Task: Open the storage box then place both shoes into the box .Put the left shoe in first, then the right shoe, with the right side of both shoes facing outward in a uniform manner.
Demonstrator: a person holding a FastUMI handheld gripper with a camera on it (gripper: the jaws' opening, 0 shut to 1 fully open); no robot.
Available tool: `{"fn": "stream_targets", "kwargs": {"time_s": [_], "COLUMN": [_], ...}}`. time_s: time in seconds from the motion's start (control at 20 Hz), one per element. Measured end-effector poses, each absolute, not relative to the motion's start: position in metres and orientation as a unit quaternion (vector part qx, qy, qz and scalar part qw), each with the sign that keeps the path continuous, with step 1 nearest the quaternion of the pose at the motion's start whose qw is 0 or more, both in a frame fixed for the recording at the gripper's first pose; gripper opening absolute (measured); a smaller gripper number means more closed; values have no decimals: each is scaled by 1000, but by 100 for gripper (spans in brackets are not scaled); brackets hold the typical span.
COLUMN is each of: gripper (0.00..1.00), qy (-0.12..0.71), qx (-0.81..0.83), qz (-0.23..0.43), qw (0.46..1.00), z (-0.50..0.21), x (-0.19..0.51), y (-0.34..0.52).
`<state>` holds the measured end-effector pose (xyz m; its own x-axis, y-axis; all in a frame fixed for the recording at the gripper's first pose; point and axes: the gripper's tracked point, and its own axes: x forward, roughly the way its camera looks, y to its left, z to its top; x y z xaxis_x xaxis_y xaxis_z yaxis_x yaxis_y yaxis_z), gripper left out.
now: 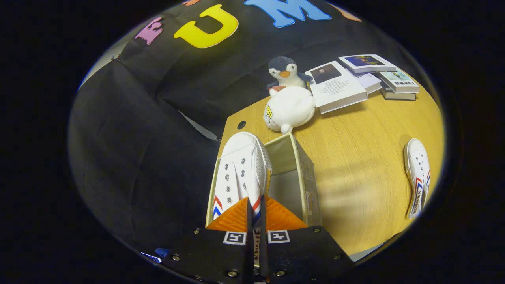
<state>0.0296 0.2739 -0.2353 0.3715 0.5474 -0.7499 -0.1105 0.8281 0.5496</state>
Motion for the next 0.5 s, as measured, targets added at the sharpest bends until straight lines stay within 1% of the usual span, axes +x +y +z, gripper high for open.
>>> {"fn": "stream_targets", "kwargs": {"time_s": [0.5], "gripper": [6], "qy": [544], "qx": [165], "qz": [179], "qw": [803], "z": [-284], "x": [13], "y": [305]}}
